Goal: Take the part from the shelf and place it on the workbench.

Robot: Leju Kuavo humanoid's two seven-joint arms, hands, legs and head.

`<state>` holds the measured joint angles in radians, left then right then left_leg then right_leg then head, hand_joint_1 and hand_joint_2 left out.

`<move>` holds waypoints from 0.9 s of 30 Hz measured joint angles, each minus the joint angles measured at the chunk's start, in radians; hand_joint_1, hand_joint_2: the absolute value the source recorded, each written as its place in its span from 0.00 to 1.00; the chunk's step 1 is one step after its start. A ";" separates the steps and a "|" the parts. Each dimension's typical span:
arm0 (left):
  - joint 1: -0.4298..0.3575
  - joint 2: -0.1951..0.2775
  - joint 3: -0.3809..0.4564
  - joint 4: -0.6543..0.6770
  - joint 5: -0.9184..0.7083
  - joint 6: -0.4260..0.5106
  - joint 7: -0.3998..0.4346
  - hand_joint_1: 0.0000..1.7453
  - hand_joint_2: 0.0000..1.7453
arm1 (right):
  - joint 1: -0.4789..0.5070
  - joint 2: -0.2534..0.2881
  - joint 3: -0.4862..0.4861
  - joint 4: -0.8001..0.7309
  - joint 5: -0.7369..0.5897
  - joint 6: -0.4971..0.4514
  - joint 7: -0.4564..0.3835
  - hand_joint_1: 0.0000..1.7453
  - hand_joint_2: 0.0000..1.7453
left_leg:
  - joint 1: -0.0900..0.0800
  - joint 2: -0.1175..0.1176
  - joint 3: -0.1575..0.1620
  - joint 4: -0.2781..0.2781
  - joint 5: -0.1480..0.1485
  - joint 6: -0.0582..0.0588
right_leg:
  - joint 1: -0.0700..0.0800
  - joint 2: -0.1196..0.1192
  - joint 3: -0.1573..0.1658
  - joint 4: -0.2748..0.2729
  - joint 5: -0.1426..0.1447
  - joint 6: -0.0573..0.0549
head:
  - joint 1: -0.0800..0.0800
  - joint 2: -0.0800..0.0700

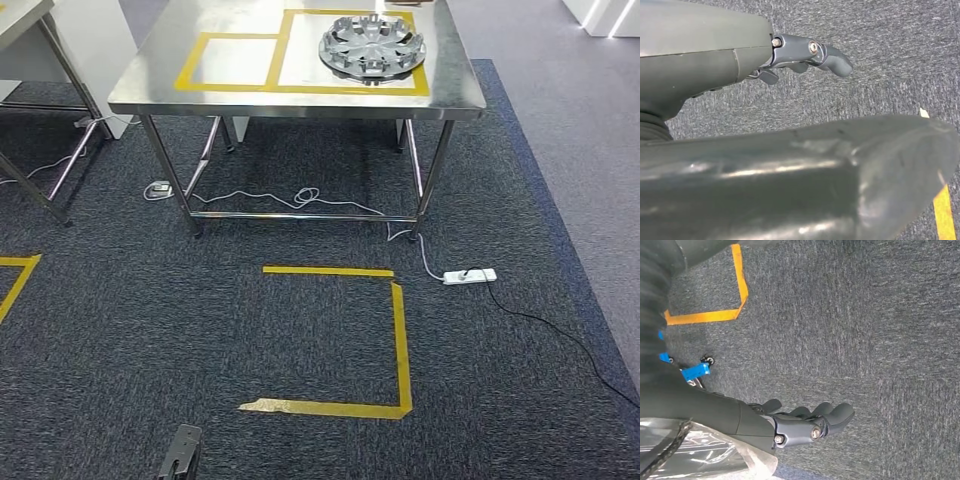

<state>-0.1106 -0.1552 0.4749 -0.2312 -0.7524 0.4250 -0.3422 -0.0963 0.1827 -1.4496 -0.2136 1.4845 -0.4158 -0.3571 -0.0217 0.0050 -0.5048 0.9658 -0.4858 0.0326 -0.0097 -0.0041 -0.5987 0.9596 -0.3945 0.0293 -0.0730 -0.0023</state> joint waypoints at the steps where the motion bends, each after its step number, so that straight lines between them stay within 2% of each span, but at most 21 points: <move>1: 0.000 0.000 0.000 0.000 0.000 0.000 0.000 0.00 0.00 | 0.000 0.000 0.000 0.000 0.000 0.000 0.000 0.00 1.00 | -0.001 0.000 -0.001 0.001 0.000 0.001 | -0.001 0.000 0.000 0.000 0.001 0.001 | 0.000 0.000; 4: 0.000 0.001 0.000 0.000 0.000 0.000 0.000 0.00 0.00 | 0.000 0.000 0.000 0.000 0.000 0.000 0.000 0.00 1.00 | -0.002 0.000 -0.004 0.004 0.002 0.006 | -0.002 -0.001 0.000 -0.001 0.005 0.007 | 0.000 0.000; 6: 0.000 0.001 0.000 0.000 0.000 0.000 0.000 0.00 0.00 | 0.000 0.000 0.000 0.000 0.000 0.000 0.000 0.00 1.00 | 0.000 0.001 -0.004 -0.002 0.011 0.015 | -0.002 -0.001 -0.005 0.002 0.003 0.014 | 0.000 0.000; 7: 0.000 0.001 0.000 0.000 0.000 0.000 0.000 0.00 0.00 | 0.000 0.000 0.000 0.000 0.000 0.000 0.000 0.00 1.00 | 0.003 0.002 -0.006 -0.006 0.017 0.020 | -0.002 0.000 -0.015 0.021 -0.015 0.016 | 0.001 0.000; 8: 0.000 0.000 0.000 0.000 0.000 0.001 0.000 0.00 0.00 | 0.000 -0.001 0.000 0.000 0.000 0.000 0.000 0.00 1.00 | 0.007 0.003 -0.009 -0.010 0.024 0.024 | -0.002 0.001 -0.033 0.061 -0.046 0.019 | 0.003 0.000; 10: 0.001 -0.001 0.000 0.000 0.000 0.001 -0.001 0.00 0.00 | 0.001 -0.002 0.000 0.000 0.000 0.000 0.000 0.00 1.00 | 0.010 0.005 -0.020 -0.010 0.031 0.028 | -0.003 0.002 -0.089 0.203 -0.134 0.024 | 0.005 0.000; 11: 0.002 -0.001 0.000 0.000 -0.001 0.001 -0.001 0.00 0.00 | 0.002 -0.002 0.000 0.000 0.000 0.000 0.000 0.00 1.00 | 0.010 0.005 -0.026 -0.008 0.033 0.027 | -0.004 0.002 -0.112 0.271 -0.166 0.026 | 0.005 0.000; 12: 0.003 -0.001 0.000 0.000 -0.001 0.001 -0.001 0.00 0.00 | 0.003 -0.002 0.000 0.000 0.000 0.000 0.000 0.00 1.00 | 0.010 0.005 -0.031 -0.007 0.035 0.026 | -0.005 0.002 -0.120 0.310 -0.182 0.027 | 0.005 0.000; 13: 0.004 -0.001 0.000 0.000 0.000 0.001 -0.001 0.00 0.00 | 0.004 -0.002 0.000 0.000 0.000 0.000 0.000 0.00 1.00 | 0.010 0.005 -0.035 -0.004 0.036 0.024 | -0.006 0.002 -0.107 0.306 -0.178 0.028 | 0.005 0.000; 14: 0.004 -0.001 0.000 0.000 0.000 0.001 -0.001 0.00 0.00 | 0.005 -0.003 0.000 0.000 0.000 0.000 0.000 0.00 1.00 | 0.011 0.005 -0.037 -0.002 0.036 0.021 | -0.007 0.002 -0.071 0.259 -0.157 0.028 | 0.005 0.000; 15: 0.004 -0.002 0.000 0.000 0.000 0.001 -0.001 0.00 0.00 | 0.005 -0.004 -0.001 0.000 0.000 0.000 0.000 0.00 1.00 | 0.011 0.005 -0.039 0.002 0.036 0.018 | -0.009 0.001 -0.021 0.184 -0.131 0.028 | 0.005 0.000; 17: 0.003 -0.001 0.000 0.000 0.000 0.001 -0.001 0.00 0.00 | 0.001 -0.004 -0.001 0.000 0.000 0.000 0.000 0.00 1.00 | 0.009 0.004 -0.043 0.013 0.033 0.006 | -0.009 0.003 0.061 0.053 -0.104 0.022 | 0.005 0.000; 18: 0.003 -0.001 0.000 0.000 0.000 0.001 -0.001 0.00 0.00 | 0.000 -0.004 0.000 0.000 0.000 0.000 0.000 0.00 1.00 | 0.007 0.004 -0.046 0.017 0.032 0.000 | -0.008 0.005 0.079 0.024 -0.103 0.016 | 0.004 0.000; 19: 0.002 -0.001 0.000 0.000 -0.001 0.001 -0.001 0.00 0.00 | -0.001 -0.004 0.000 0.000 0.000 0.000 0.000 0.00 1.00 | 0.006 0.004 -0.048 0.020 0.033 -0.006 | -0.006 0.007 0.082 0.018 -0.107 0.008 | 0.003 0.000; 21: 0.002 0.000 0.000 0.000 -0.001 0.001 -0.001 0.00 0.00 | 0.002 -0.004 0.000 0.000 0.000 0.000 0.000 0.00 0.50 | 0.009 0.003 -0.050 0.025 0.032 -0.016 | -0.006 0.007 0.080 0.019 -0.101 -0.007 | 0.001 0.000; 22: 0.002 0.000 0.000 0.000 -0.001 0.001 -0.001 0.00 0.00 | 0.003 -0.004 0.000 0.000 0.000 0.000 0.000 0.00 0.25 | 0.011 0.002 -0.055 0.037 0.020 -0.022 | -0.007 0.006 0.078 0.018 -0.097 -0.014 | 0.000 0.000; 23: 0.002 0.000 0.000 0.000 -0.001 0.001 -0.001 0.00 0.00 | 0.003 -0.004 0.000 0.000 0.000 0.000 0.000 0.00 0.00 | 0.012 0.002 -0.068 0.069 -0.005 -0.028 | -0.008 0.006 0.076 0.017 -0.094 -0.021 | -0.001 0.000; 26: 0.003 0.001 0.000 0.000 -0.001 0.001 -0.001 0.00 0.00 | 0.003 -0.004 -0.001 0.000 0.000 0.000 0.000 0.00 0.00 | 0.019 0.001 -0.143 0.262 -0.115 -0.041 | -0.007 0.008 0.065 0.018 -0.088 -0.032 | -0.003 0.000; 27: 0.004 0.001 0.000 0.000 -0.001 0.001 -0.001 0.00 0.00 | 0.004 -0.004 -0.001 0.000 0.000 0.000 0.000 0.00 0.00 | 0.020 0.000 -0.158 0.307 -0.131 -0.042 | -0.005 0.011 0.062 0.018 -0.086 -0.033 | -0.003 0.000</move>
<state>-0.1063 -0.1545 0.4749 -0.2312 -0.7530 0.4257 -0.3429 -0.0923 0.1782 -1.4504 -0.2132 1.4842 -0.4158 -0.3571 -0.0014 0.0055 -0.6629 1.2730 -0.6167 -0.0092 -0.0149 0.0066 -0.5369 0.9780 -0.4801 -0.0039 -0.0762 -0.0023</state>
